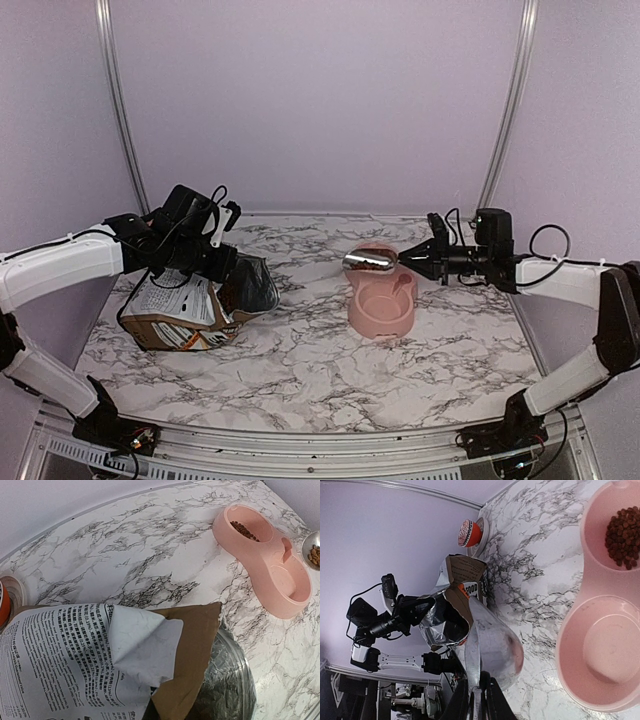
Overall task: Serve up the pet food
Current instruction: Place the pet food in the pet food bowl.
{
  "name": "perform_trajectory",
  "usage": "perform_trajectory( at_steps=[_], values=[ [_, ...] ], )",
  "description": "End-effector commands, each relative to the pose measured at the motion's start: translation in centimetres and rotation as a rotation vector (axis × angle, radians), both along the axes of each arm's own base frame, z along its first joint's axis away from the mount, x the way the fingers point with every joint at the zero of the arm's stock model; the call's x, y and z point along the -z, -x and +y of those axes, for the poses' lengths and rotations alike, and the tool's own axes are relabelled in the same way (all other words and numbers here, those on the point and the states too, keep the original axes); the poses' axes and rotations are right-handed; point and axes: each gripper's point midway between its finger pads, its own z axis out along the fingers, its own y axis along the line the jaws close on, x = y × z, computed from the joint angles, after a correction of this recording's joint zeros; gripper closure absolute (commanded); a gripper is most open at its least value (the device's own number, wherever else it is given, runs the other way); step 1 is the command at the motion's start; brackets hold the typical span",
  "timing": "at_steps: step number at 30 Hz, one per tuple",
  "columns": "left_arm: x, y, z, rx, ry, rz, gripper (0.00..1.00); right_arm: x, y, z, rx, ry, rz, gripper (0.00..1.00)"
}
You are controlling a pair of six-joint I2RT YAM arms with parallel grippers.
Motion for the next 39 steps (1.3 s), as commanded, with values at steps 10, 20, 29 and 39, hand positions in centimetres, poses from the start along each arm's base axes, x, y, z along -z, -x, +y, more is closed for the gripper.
perform_trajectory(
  at_steps=[10, 20, 29, 39],
  values=[
    [-1.8, 0.1, 0.4, -0.006, 0.037, -0.037, 1.0, 0.7, 1.6, -5.1, 0.112, 0.079, -0.025, 1.0],
    [-1.7, 0.1, 0.8, -0.017, 0.026, -0.044, 1.0, 1.3, 2.6, -6.3, 0.153, 0.125, -0.018, 1.0],
    [-2.3, 0.2, 1.0, -0.021, 0.032, -0.058, 1.0, 1.0, 2.5, -7.3, 0.196, 0.225, -0.027, 1.0],
    [-2.8, 0.4, 1.2, -0.024, 0.04, -0.071, 1.0, 1.1, 2.0, -8.3, 0.216, 0.334, -0.011, 1.0]
  ],
)
